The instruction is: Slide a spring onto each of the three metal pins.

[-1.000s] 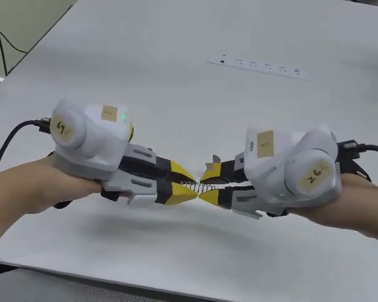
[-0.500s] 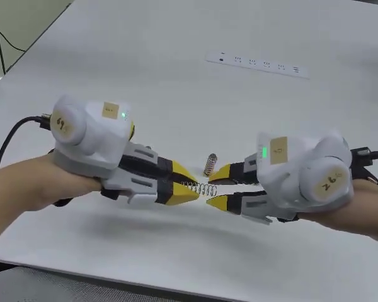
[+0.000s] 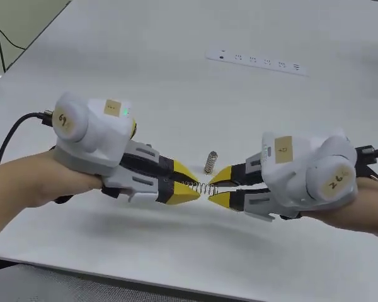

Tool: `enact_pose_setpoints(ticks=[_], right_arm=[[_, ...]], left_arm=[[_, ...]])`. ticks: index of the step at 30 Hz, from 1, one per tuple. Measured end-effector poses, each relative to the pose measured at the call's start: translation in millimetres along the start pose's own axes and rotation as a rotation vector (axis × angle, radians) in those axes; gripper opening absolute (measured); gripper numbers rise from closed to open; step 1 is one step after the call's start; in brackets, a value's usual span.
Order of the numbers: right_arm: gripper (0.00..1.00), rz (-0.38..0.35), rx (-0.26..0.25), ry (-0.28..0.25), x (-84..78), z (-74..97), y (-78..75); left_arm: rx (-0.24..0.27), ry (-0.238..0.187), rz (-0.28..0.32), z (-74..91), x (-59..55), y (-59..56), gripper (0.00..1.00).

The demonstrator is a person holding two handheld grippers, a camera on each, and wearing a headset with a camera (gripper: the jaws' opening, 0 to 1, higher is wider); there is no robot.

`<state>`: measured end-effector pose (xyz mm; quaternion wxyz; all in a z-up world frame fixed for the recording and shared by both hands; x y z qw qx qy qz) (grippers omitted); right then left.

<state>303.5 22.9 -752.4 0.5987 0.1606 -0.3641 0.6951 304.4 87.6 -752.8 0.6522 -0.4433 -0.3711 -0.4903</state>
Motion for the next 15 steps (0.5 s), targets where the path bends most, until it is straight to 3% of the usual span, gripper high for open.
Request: enact_pose_setpoints(ticks=[15], right_arm=[[0.07,-0.013,0.025,-0.063,23.9,14.1,-8.3]], left_arm=[[0.017,0.004,-0.014,1.4,-1.6,1.0,0.03]])
Point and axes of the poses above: the centre of the closed fingertips' face, and the gripper's own axes: z roughly backward along the fingers, y roughly to its left, x roughly out of its top, the point moved 4 cm from there along z, roughly backward along the fingers, and after that the axes turned 7 degrees about -x, right-handed, at the moved point
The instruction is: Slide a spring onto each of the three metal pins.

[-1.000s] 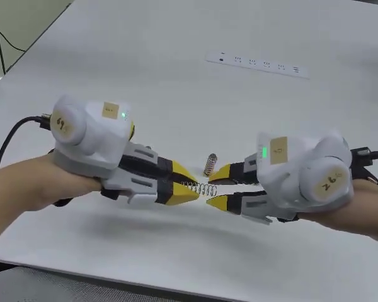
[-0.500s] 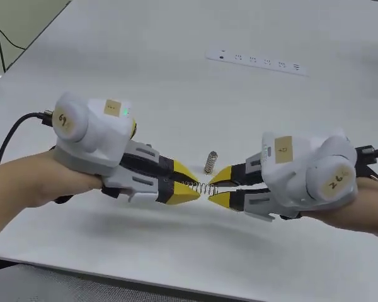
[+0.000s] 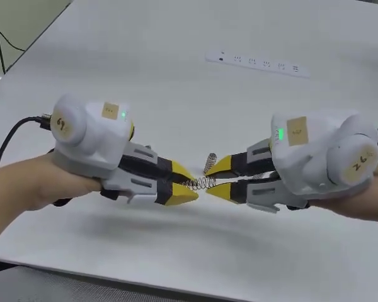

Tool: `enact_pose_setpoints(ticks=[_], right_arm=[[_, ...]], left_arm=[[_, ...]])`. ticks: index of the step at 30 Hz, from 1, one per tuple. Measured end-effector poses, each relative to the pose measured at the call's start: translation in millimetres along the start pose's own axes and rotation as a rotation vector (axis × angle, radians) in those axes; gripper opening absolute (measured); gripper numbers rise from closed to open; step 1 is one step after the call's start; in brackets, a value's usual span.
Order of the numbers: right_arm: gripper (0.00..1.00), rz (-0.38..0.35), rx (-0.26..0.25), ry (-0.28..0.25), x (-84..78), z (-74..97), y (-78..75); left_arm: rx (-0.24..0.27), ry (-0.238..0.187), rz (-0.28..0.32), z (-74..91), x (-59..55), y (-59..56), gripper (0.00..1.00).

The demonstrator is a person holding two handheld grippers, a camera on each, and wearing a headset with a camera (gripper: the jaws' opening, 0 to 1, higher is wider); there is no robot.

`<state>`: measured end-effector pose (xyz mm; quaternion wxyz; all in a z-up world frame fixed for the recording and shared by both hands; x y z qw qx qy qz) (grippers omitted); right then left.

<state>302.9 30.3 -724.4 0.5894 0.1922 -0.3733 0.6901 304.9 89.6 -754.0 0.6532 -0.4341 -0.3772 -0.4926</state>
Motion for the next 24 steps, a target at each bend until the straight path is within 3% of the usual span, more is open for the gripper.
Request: enact_pose_setpoints(ticks=[3,8,24], right_arm=[[0.07,-0.048,0.008,-0.052,10.0,0.4,-0.4],[0.07,-0.031,0.004,-0.046,12.8,-1.3,-1.9],[0.07,-0.035,-0.034,-0.124,28.6,-7.0,-2.4]], left_arm=[[0.002,0.008,-0.008,-1.7,-0.6,-0.8,0.04],[0.012,0.028,-0.029,-2.8,0.1,0.9,0.03],[0.025,0.036,-0.041,-5.4,3.9,2.4,0.03]])
Point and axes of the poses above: the centre of the closed fingertips' face, and the gripper's own axes: z roughly backward along the fingers, y roughly to its left, x roughly out of its top, the point moved 4 cm from there along z, roughly backward along the fingers, and after that the axes turned 7 degrees about -x, right-handed, at the moved point
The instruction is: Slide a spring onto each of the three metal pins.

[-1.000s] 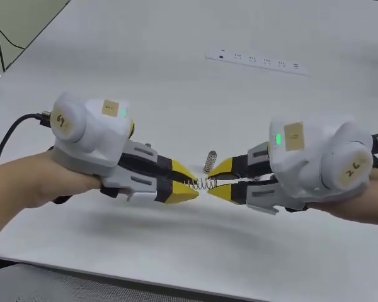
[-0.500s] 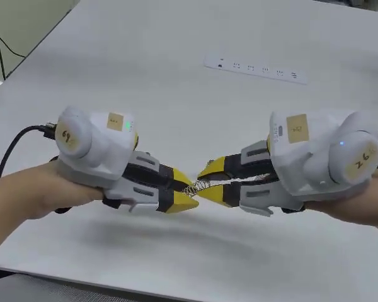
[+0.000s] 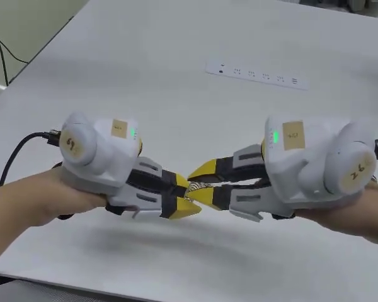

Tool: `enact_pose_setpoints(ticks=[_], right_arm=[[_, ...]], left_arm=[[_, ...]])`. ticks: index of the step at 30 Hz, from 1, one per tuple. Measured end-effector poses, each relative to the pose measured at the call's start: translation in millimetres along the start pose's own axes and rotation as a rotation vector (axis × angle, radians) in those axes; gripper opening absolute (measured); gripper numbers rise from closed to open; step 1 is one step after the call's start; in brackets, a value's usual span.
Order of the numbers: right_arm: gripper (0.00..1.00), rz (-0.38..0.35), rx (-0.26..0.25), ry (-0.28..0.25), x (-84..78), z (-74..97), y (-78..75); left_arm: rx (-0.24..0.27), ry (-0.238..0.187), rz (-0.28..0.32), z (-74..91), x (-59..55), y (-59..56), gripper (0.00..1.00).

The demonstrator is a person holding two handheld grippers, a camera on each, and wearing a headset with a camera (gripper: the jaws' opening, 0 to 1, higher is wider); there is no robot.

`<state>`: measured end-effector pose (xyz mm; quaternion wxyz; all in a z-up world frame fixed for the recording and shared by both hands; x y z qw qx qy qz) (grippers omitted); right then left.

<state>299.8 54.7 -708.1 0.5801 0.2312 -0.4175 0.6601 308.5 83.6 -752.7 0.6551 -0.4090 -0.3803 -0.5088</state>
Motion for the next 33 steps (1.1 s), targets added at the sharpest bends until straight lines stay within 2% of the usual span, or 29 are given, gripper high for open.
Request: enact_pose_setpoints(ticks=[6,13,25,33], right_arm=[[0.07,-0.006,-0.017,-0.026,2.0,-3.6,2.9],[0.06,-0.050,-0.015,-0.049,2.6,-5.9,4.5],[0.06,-0.027,-0.004,-0.031,4.8,-4.8,5.6],[0.06,-0.016,-0.009,-0.026,5.4,-4.4,3.3]], left_arm=[[-0.001,0.014,-0.006,-0.9,-0.6,-2.1,0.03],[-0.002,0.014,0.001,-2.7,-1.8,-4.8,0.03],[-0.008,0.012,0.016,-1.6,-0.8,-6.3,0.06],[0.004,0.013,0.037,1.5,-4.9,-5.6,0.10]])
Point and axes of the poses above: the centre of the closed fingertips' face, and the gripper's own axes: z roughly backward along the fingers, y roughly to its left, x roughly out of its top, the point moved 4 cm from there along z, roughly backward along the fingers, and after that the axes turned 7 degrees about -x, right-handed, at the moved point
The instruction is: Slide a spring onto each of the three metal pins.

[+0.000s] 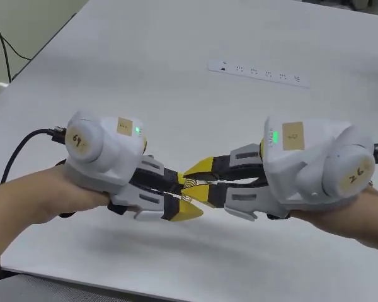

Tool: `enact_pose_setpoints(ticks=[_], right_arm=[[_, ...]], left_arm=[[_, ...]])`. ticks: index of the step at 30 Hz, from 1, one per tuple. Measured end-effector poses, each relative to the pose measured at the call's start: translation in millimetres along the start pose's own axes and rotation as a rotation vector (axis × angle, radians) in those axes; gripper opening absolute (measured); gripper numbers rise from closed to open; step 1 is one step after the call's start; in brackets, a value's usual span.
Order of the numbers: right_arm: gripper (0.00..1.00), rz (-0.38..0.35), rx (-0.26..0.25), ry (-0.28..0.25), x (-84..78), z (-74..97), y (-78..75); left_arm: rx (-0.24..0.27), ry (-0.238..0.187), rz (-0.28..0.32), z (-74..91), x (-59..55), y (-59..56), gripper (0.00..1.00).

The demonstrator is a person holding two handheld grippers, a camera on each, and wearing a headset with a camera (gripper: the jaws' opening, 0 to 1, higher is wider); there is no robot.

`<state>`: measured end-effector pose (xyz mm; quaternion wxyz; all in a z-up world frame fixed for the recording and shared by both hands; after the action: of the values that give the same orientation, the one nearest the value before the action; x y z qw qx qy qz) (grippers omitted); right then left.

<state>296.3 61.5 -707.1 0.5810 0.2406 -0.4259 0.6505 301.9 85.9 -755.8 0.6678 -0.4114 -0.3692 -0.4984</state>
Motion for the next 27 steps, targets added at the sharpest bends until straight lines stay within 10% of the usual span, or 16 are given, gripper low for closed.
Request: enact_pose_setpoints(ticks=[27], right_arm=[[0.06,0.038,0.012,0.029,-0.4,-1.9,0.1]], left_arm=[[0.059,-0.014,0.034,11.2,-2.2,4.3,0.23]])
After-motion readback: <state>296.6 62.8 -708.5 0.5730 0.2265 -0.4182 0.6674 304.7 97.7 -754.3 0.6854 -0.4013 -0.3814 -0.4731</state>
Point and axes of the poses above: the centre of the closed fingertips' face, and the gripper's own axes: z roughly backward along the fingers, y roughly to its left, x roughly out of its top, the point moved 4 cm from there along z, roughly backward along the fingers, and after that the axes turned 7 degrees about -x, right-handed, at the moved point
